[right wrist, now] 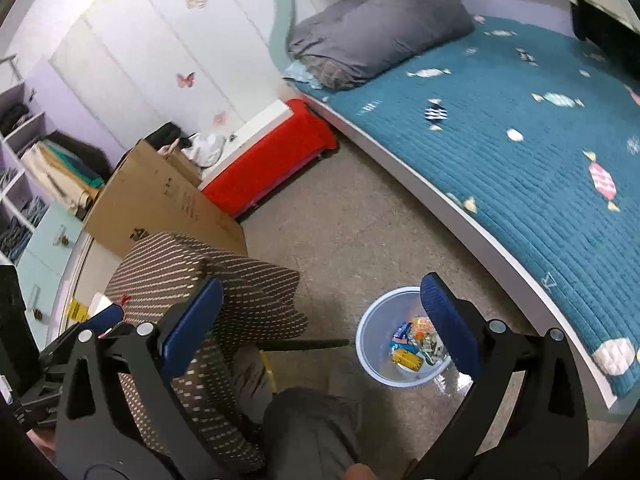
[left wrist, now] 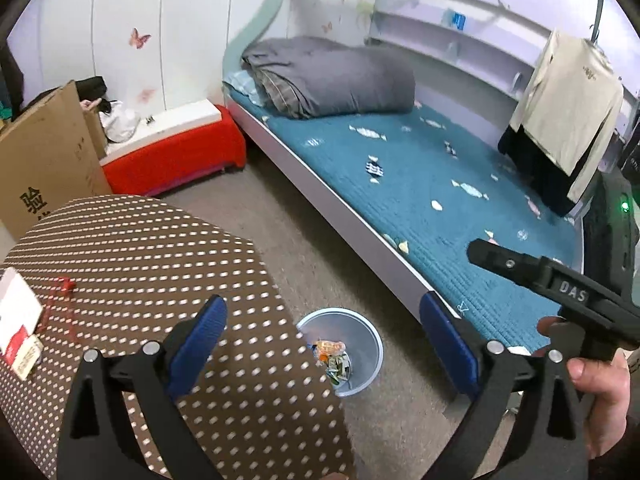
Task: Collect trash
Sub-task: 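Move both tools back over the table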
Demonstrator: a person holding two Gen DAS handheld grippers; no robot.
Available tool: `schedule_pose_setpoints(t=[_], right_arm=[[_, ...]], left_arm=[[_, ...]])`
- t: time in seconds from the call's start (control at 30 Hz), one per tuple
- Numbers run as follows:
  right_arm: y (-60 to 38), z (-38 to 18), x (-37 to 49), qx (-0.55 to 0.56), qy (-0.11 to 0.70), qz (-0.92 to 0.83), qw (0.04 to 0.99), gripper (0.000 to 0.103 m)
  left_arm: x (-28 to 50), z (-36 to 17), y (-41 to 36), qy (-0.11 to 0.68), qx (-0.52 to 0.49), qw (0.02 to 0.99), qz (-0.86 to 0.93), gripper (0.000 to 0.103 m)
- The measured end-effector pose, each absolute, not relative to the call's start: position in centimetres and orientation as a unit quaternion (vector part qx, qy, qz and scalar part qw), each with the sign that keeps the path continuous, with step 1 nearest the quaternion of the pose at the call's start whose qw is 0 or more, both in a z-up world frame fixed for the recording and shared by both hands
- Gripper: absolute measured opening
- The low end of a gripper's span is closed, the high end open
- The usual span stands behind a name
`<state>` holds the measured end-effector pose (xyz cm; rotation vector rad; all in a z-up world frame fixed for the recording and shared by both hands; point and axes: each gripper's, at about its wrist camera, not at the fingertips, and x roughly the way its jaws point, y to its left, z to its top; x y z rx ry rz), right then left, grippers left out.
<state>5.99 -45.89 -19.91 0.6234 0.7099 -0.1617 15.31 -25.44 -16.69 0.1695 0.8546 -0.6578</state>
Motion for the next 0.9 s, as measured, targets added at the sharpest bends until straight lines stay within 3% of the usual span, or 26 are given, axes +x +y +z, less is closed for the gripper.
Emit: schedule_pose_setpoints(t=[0.43,0.9], right_arm=[[-37.0,-15.2,8.6,0.225,0.341,-0.011,0.913,0.097],[-27.6,-14.1,13.7,0.158,0.362,0.059,0.917,0.097]], left_arm=[[13.8,-13.1,-16.3,0.362,0.042,0.895,-0.256,0.095],[14.9,-13.9,-5.4,0.359,0.008,0.919,-0.164,0.095]])
